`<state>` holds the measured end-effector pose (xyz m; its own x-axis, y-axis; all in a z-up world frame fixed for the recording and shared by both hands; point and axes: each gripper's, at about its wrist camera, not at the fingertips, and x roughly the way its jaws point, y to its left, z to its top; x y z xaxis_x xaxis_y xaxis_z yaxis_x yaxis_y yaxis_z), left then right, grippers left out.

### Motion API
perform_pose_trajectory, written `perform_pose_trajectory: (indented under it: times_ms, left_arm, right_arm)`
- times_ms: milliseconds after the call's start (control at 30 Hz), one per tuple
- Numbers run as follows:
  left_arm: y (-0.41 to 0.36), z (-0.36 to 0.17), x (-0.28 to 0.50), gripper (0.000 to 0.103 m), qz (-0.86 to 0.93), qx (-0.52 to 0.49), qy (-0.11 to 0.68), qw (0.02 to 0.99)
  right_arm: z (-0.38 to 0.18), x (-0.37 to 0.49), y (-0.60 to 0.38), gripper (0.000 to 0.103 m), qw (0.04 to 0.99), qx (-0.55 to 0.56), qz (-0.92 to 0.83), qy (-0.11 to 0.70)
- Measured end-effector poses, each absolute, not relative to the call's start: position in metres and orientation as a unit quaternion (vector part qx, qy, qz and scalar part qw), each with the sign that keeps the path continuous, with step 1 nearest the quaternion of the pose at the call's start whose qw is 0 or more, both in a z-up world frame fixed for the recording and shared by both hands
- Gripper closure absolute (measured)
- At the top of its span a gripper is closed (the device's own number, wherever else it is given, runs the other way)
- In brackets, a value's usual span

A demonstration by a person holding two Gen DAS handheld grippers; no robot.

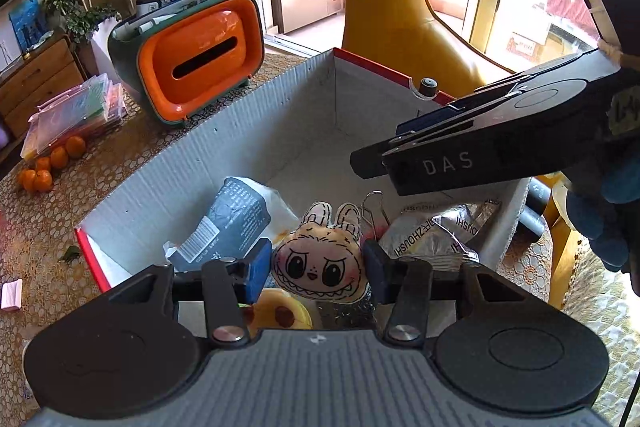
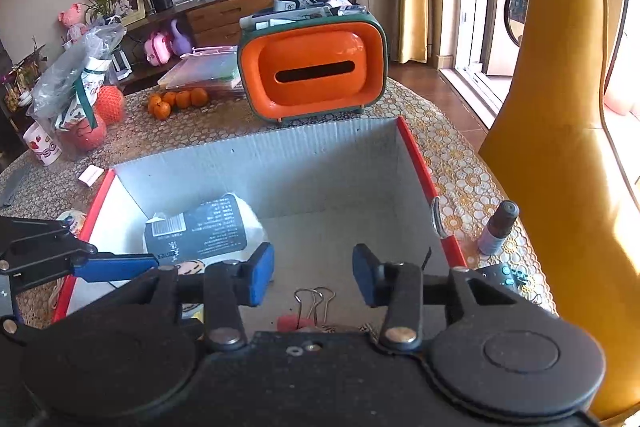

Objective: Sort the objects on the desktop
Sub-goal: 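Open both tools to drop the doll pouch and foil bag into the box, then withdraw both tools from the box toward the drink pouch and white cable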

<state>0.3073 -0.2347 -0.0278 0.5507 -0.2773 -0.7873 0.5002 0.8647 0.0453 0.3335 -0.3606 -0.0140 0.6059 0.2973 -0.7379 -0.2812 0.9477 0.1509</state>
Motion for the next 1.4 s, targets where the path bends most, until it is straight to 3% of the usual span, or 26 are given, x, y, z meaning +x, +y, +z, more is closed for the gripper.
perform_pose_trajectory:
  times_ms: [400, 533, 1167, 1400]
  left_arm:
    - [-0.244, -0.055, 0.335, 0.052, -0.234, 0.128, 0.467, 0.843]
    - [-0.239, -0.053, 0.335, 0.038, -0.231, 0.11, 0.468, 0.846]
    - [-0.199, 0.005, 0.268, 0.038, -0.239, 0.05, 0.396, 0.885]
    - [-0.17, 0.023, 0.236, 0.038, -0.238, 0.04, 0.376, 0.894]
  right_arm:
    - [-0.04, 0.337, -0.374, 0.055, 0.884, 0.024, 0.162, 0.439]
    - [-0.041, 0.337, -0.375, 0.053, 0.882, 0.027, 0.163, 0.44]
    - [-0.011, 0.3, -0.365, 0.046, 0.888, 0.018, 0.174, 0.426]
    - [0.002, 0.276, -0.351, 0.037, 0.892, 0.007, 0.177, 0.415]
